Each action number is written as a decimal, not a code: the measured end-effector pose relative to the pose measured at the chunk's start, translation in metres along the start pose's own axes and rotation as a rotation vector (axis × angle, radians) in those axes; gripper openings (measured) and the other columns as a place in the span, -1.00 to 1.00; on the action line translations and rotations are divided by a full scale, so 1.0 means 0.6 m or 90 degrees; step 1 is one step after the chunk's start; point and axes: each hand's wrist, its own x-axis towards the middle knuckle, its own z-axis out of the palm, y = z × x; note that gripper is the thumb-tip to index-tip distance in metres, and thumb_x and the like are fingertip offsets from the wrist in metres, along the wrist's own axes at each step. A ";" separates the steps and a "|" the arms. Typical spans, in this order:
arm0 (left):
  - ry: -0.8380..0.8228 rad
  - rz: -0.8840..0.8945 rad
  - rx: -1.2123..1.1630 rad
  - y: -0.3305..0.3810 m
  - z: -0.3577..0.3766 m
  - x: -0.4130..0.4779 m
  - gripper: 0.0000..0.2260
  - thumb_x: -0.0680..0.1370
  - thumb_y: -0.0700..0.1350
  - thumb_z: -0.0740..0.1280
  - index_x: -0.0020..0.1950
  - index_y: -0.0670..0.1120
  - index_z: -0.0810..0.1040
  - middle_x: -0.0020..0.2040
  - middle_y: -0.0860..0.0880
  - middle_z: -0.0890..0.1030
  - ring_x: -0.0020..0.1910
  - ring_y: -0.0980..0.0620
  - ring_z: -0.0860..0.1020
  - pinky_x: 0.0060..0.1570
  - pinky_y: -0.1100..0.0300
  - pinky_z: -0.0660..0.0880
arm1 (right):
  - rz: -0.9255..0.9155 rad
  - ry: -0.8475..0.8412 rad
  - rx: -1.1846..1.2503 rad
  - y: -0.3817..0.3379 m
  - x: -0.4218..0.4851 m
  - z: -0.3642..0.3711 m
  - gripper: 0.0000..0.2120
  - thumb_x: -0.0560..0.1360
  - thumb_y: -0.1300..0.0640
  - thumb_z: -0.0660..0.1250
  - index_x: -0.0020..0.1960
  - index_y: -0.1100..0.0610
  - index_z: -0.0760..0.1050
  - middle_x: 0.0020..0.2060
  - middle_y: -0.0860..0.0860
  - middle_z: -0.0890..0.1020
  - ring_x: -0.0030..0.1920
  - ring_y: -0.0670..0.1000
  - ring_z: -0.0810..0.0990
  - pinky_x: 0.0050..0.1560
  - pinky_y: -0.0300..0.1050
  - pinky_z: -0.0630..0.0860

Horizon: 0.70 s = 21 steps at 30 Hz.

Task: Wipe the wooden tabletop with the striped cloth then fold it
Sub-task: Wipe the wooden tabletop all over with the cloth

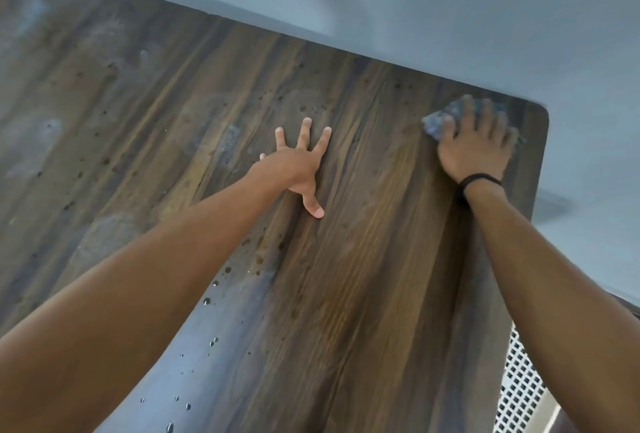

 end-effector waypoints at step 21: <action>-0.011 -0.014 0.009 0.010 -0.009 0.002 0.41 0.22 0.20 0.63 0.40 0.13 -0.63 0.41 -0.04 -0.65 0.44 -0.48 -0.40 0.35 -0.47 0.16 | -0.148 0.021 -0.030 -0.033 0.026 0.019 -0.44 0.67 -0.19 -0.07 0.63 -0.05 0.12 0.60 0.07 0.20 0.58 0.18 0.16 0.55 0.27 0.00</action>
